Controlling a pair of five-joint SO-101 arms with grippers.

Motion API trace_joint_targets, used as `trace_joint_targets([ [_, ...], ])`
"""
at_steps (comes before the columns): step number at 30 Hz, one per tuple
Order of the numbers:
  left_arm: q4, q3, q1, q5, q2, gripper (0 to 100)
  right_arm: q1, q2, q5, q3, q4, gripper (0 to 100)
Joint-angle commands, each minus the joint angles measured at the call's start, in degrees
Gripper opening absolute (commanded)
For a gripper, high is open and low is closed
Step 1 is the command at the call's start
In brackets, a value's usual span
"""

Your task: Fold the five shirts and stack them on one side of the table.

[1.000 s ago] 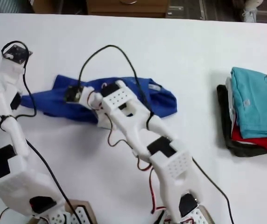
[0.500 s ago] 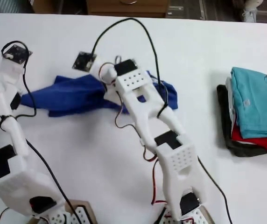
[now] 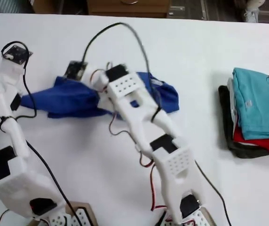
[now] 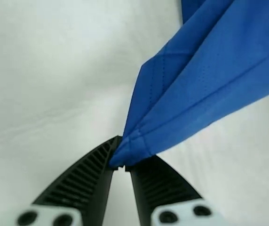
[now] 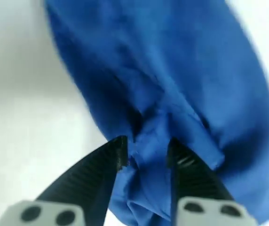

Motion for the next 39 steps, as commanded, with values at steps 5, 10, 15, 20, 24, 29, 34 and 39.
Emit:
trace_joint_targets([
  [5, -0.7, -0.2, -0.4, -0.4, -3.3, 2, -0.4, 4.1, -4.9, -0.5, -4.2, 23.2],
  [10, -0.7, -0.2, -0.5, -0.4, -3.3, 2, -0.4, 8.1, -4.8, -0.6, -4.2, 22.3],
  [15, -0.7, -0.2, -0.5, -0.4, -3.3, 2, 2.2, 7.8, -4.4, -2.0, -3.9, 21.7],
  [20, -0.7, -0.2, -0.5, -0.4, -3.3, 2, 7.3, 8.0, -4.0, -6.9, -4.0, 17.6],
  [24, -0.7, -0.3, -0.4, -0.4, -3.3, 2, 9.5, 8.5, -2.5, -10.3, -3.6, 16.8],
  [29, -0.7, -0.5, -0.3, -0.4, -3.3, 2, 9.1, 8.5, -2.5, -11.9, -0.9, 16.7],
  [34, -0.7, -0.6, -0.3, -0.4, -3.3, 2, 6.8, 8.2, -2.8, -11.5, 1.8, 16.6],
  [39, -0.7, -0.6, -0.4, -0.4, -3.3, 2, 3.0, 8.2, -2.9, -11.5, 4.8, 16.6],
])
